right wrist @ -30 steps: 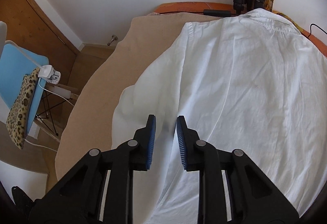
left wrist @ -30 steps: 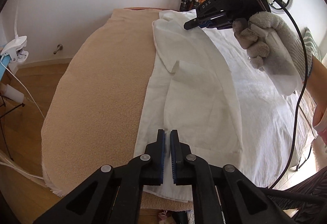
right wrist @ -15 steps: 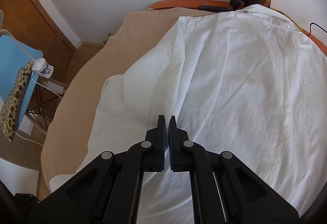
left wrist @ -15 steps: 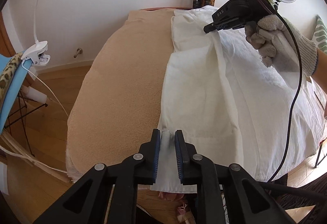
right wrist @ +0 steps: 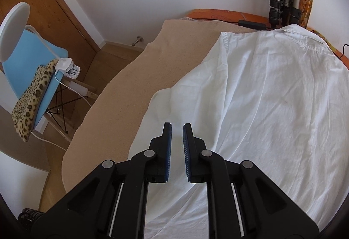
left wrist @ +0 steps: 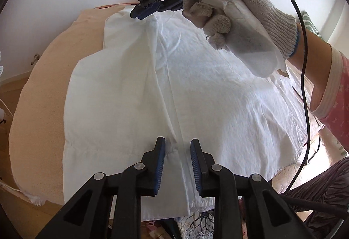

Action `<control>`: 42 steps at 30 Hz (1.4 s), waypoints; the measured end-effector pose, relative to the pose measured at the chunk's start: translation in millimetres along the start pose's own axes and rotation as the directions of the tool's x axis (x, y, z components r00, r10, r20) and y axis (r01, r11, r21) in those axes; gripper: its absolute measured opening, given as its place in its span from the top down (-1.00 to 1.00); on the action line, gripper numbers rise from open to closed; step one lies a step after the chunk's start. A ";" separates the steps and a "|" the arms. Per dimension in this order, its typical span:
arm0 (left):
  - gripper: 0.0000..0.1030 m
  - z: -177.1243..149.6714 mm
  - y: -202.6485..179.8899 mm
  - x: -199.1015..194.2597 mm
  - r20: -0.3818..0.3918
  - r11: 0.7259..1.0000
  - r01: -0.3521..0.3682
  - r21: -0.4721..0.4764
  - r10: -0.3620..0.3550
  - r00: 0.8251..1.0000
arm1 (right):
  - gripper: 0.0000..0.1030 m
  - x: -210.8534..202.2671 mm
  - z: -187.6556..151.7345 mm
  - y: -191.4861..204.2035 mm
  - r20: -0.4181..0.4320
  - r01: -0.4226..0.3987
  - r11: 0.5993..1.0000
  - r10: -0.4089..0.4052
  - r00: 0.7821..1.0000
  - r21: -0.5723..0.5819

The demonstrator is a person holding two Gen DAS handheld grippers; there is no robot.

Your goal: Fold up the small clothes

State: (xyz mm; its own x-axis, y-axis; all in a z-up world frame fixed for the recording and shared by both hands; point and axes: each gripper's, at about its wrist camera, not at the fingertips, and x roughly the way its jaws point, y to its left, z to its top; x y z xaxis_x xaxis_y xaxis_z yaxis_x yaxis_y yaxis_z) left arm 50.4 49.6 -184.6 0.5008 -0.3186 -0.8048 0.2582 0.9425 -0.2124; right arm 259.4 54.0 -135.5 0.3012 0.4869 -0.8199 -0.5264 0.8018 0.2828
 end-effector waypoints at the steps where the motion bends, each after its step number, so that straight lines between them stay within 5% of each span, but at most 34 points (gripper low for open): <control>1: 0.47 -1.6 -4.8 -0.6 0.007 1.000 -0.009 0.028 0.009 1.000 | 0.77 5.4 -2.5 -1.1 -0.019 0.026 1.000 -0.026 0.999 -0.006; 5: 0.47 -4.4 -8.7 -7.3 0.000 0.998 0.018 0.062 -0.018 1.000 | 0.77 13.9 -13.6 -18.5 -0.074 0.173 0.985 -0.173 0.982 -0.004; 9: 0.46 -7.7 1.8 -33.7 0.032 0.999 0.045 0.022 -0.045 0.998 | 0.77 -3.6 -19.9 -29.6 -0.069 0.190 0.981 -0.188 0.980 0.027; 14: 0.29 -19.7 41.8 -69.0 0.155 0.993 -0.041 -0.110 0.058 0.986 | 0.76 -27.8 -18.5 -14.1 -0.035 0.147 0.989 -0.147 0.989 0.011; 16: 0.11 -23.0 59.6 -67.8 0.149 0.982 -0.052 -0.182 0.080 0.986 | 0.63 -33.5 -9.6 2.5 -0.015 0.111 0.994 -0.111 0.994 -0.019; 18: 0.05 -25.5 73.6 -59.6 0.130 0.971 -0.058 -0.230 0.089 0.988 | 0.05 -36.0 0.6 19.5 0.021 0.109 0.993 -0.108 0.994 -0.055; 20: 0.04 -27.5 82.1 -51.3 0.101 0.967 -0.060 -0.248 0.087 0.991 | -0.13 -33.8 12.7 35.2 0.054 0.122 0.987 -0.117 0.992 -0.103; 29: 0.09 -30.7 88.3 -32.4 0.058 0.965 0.002 -0.263 0.014 0.998 | -0.13 23.1 56.5 54.0 0.030 0.140 0.951 -0.137 0.990 -0.276; 32: 0.25 -28.6 90.8 -27.9 0.037 0.965 0.000 -0.263 0.010 0.999 | -0.13 50.6 56.3 53.2 -0.020 0.162 0.927 -0.179 0.984 -0.340; 34: 0.33 -29.3 92.4 -27.2 0.036 0.963 0.006 -0.269 0.004 0.999 | 0.06 59.9 51.6 52.3 -0.034 0.158 0.917 -0.183 0.983 -0.367; 36: 0.44 -29.4 91.8 -26.3 0.032 0.966 -0.004 -0.260 0.013 0.999 | 0.66 63.3 49.2 50.0 -0.021 0.175 0.914 -0.196 0.980 -0.366; 39: 0.65 -29.3 91.2 -26.0 0.028 0.967 -0.012 -0.253 0.020 0.999 | 0.82 58.8 53.6 44.5 0.005 0.157 0.934 -0.165 0.986 -0.321; 42: 0.66 -30.2 89.0 -25.3 0.022 0.964 0.006 -0.266 -0.001 1.000 | 0.84 60.0 57.6 35.4 0.005 0.148 0.950 -0.152 0.988 -0.275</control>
State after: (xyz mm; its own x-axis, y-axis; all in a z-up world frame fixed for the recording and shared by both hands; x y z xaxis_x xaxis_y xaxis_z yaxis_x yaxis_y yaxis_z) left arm 35.7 144.6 -199.8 0.5186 -0.3213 -0.7923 0.0326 0.9335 -0.3572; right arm 304.7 131.6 -146.0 0.3821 0.3612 -0.8506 -0.6743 0.7383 0.0106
